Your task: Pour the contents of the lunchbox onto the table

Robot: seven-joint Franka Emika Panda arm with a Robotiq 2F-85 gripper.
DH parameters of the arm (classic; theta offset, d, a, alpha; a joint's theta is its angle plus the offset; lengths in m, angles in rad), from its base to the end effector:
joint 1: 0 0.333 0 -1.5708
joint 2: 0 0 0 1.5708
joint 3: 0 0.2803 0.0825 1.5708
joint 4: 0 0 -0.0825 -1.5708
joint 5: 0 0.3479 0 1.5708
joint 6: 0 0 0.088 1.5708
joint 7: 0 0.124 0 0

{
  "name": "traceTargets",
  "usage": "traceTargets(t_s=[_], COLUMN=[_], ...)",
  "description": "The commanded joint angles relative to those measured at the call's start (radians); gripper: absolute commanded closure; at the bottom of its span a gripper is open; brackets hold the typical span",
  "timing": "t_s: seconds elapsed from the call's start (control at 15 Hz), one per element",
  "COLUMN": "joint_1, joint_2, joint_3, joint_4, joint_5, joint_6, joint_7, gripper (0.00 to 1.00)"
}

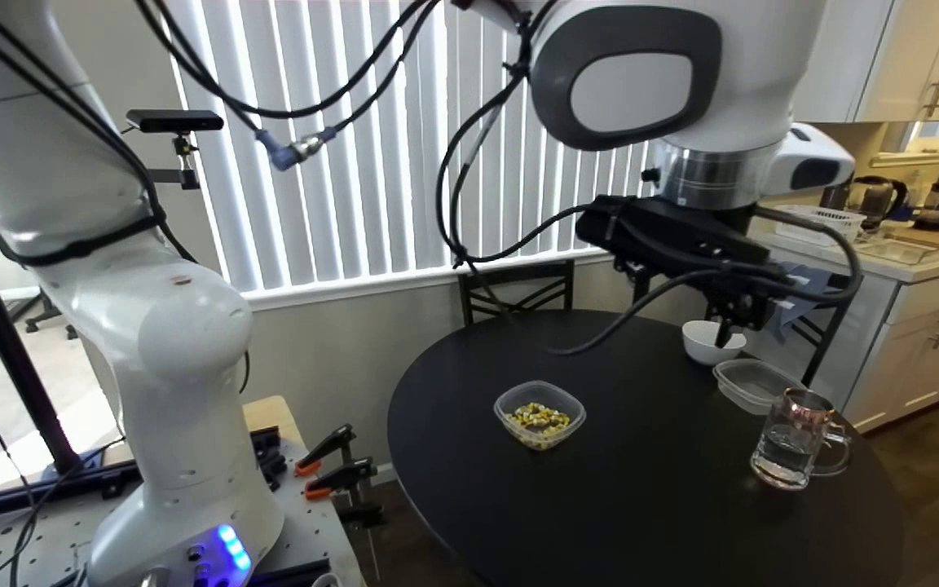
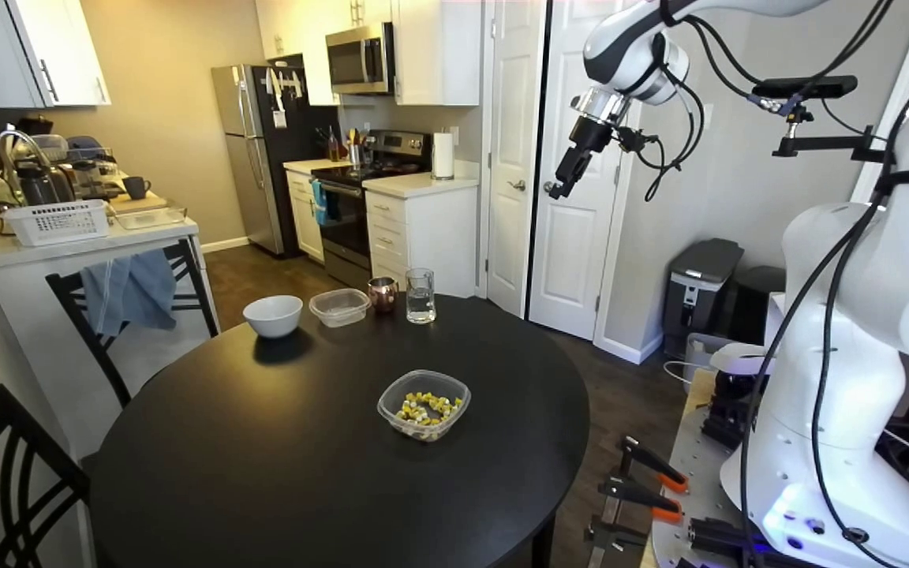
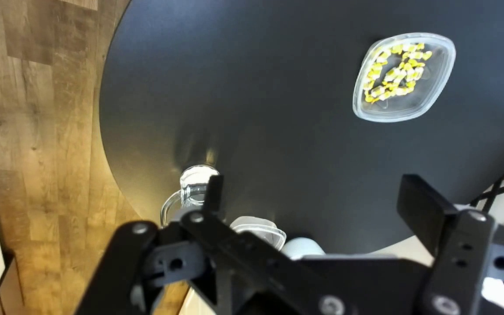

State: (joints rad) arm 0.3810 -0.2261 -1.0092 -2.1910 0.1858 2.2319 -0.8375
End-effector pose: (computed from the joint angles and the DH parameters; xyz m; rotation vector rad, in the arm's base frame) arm 0.4031 -0.2961 0.4200 -2.9373 -0.1502 -0.5115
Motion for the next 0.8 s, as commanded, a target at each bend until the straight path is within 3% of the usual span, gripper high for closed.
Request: traceTargets(t_s=[0.0,0.07,0.13,0.27,0.73], joint_1=[0.135,0.149,0.115,0.124,0.118], joint_2=[0.25,0.303,0.156,0.199,0.178], joint_3=[-0.171,-0.2,-0.135,-0.144,-0.143], joint_4=[0.175,0.204,0.117,0.138,0.131], joint_5=[0.241,0.317,0.198,0.219,0.216], joint_6=[-0.087,-0.116,-0.054,-0.063,-0.063], joint_7=[-0.191,-0.234,-0.136,-0.148,-0.148], gripper=[0.0,0.0,0.0,0.0,0.0])
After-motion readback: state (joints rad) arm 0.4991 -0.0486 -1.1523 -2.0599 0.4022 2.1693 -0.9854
